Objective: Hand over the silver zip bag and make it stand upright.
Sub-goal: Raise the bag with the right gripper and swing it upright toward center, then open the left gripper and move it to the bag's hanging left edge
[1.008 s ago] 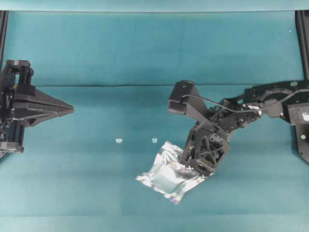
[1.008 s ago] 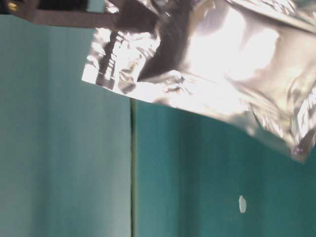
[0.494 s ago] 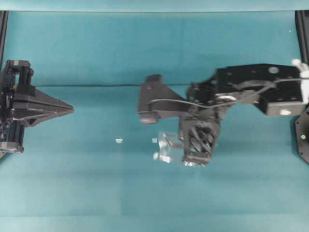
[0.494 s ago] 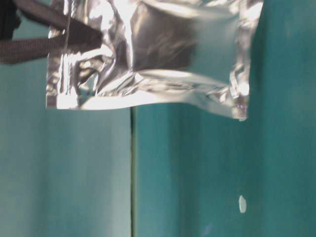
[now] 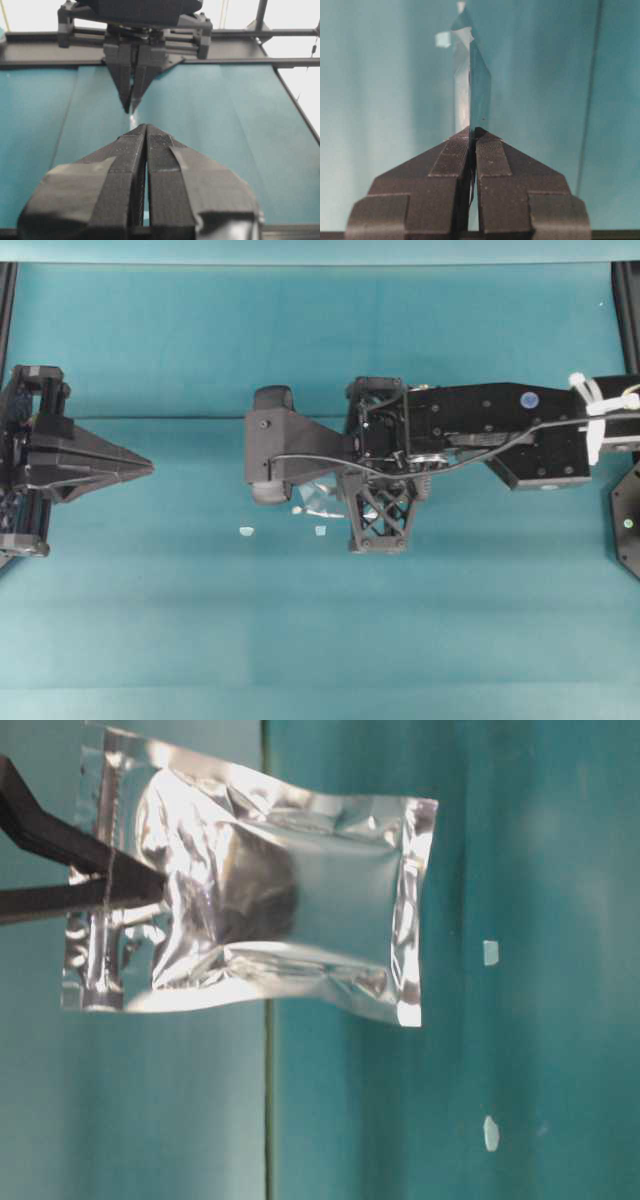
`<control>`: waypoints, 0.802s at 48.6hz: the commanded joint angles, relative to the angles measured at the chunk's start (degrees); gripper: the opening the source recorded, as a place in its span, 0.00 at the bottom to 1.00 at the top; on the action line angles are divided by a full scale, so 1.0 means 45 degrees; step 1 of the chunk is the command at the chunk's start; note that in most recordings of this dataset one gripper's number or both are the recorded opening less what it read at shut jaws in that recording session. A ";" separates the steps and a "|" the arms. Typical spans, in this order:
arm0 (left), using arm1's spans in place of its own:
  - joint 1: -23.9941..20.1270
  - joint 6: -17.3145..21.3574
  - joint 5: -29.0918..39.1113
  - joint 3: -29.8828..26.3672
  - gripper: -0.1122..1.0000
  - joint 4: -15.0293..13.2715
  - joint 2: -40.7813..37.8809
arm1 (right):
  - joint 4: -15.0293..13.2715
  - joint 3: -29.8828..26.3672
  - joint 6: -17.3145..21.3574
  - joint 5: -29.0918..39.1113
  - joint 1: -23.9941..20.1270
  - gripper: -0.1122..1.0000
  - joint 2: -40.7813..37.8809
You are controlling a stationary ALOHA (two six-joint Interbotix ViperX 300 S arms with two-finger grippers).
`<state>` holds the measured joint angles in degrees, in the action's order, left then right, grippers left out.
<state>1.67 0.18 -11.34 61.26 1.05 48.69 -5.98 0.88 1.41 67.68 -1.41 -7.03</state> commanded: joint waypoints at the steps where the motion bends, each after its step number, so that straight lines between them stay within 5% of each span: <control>1: -0.0020 -0.0039 -0.0059 -0.0098 0.09 0.0039 -0.0059 | -0.0098 -0.0293 -0.0078 -0.0410 -0.0059 0.13 0.0000; 39: -0.0039 -0.0254 -0.0059 0.0078 0.09 0.0039 -0.0547 | -0.0156 -0.0547 -0.0605 -0.0645 -0.0508 0.13 -0.0977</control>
<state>1.58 -1.05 -11.34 62.31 1.05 46.93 -6.42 -0.62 -0.79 64.86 -3.52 -11.95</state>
